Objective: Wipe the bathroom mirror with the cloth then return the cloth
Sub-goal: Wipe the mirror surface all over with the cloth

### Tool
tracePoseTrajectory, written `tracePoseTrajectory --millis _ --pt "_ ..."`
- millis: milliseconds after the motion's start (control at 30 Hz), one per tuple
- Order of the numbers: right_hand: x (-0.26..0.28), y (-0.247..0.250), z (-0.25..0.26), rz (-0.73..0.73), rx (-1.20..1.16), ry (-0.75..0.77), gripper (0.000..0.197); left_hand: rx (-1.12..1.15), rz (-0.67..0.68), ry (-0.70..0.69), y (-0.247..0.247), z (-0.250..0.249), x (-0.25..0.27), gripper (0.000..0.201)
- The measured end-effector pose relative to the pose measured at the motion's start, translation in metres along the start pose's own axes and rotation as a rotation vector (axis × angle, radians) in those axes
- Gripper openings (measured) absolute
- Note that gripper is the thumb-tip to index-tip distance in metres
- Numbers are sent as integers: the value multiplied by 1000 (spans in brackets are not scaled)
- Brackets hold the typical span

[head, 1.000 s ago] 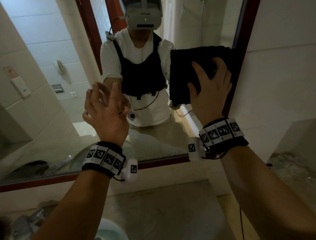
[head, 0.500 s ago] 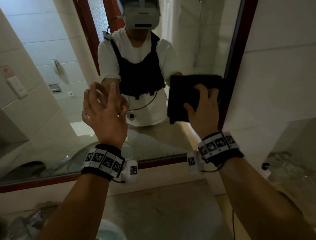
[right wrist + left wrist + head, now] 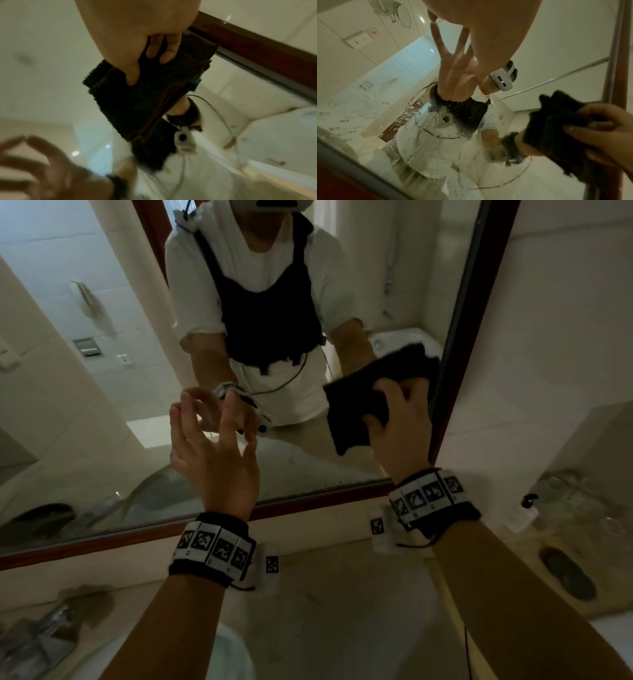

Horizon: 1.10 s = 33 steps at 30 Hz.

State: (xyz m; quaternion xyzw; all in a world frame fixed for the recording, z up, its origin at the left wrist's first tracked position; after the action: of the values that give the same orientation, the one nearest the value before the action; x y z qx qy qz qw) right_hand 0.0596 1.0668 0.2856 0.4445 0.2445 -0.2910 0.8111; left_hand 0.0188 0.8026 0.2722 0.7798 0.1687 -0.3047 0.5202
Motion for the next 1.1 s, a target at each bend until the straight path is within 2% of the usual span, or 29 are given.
tracePoseTrajectory --millis 133,267,500,633,867,967,1100 --pt "-22 12 13 -83 -39 26 45 -42 -10 4 -1 2 1 87" --pt "-2 -1 0 -61 -49 9 50 -58 -4 3 0 3 1 87" --pt "41 -29 -36 32 -54 -111 53 -59 5 -5 -1 4 1 88" --pt "46 -39 -35 4 -58 -155 53 -16 -18 -26 -5 3 0 76" --pt "83 -106 12 195 -34 35 45 -43 -1 -44 -7 9 -1 66" --pt "81 -99 -4 209 -11 64 44 -38 -11 -65 -7 11 -2 63" --pt "65 -66 -26 137 8 -33 49 -37 -10 -59 -9 11 -2 63"
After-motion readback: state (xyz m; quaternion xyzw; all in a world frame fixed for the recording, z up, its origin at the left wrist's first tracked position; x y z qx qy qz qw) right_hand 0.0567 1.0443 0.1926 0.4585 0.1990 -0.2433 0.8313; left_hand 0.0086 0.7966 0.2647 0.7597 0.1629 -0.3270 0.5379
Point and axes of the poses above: each hand's wrist, its own x-axis away from the middle knuckle, its own y-axis out of the back of the hand, z = x × y, the point moved 3 cm from there along -x, towards the middle knuckle, and after that the axes turned 9 degrees about z, right-handed, at the moved point
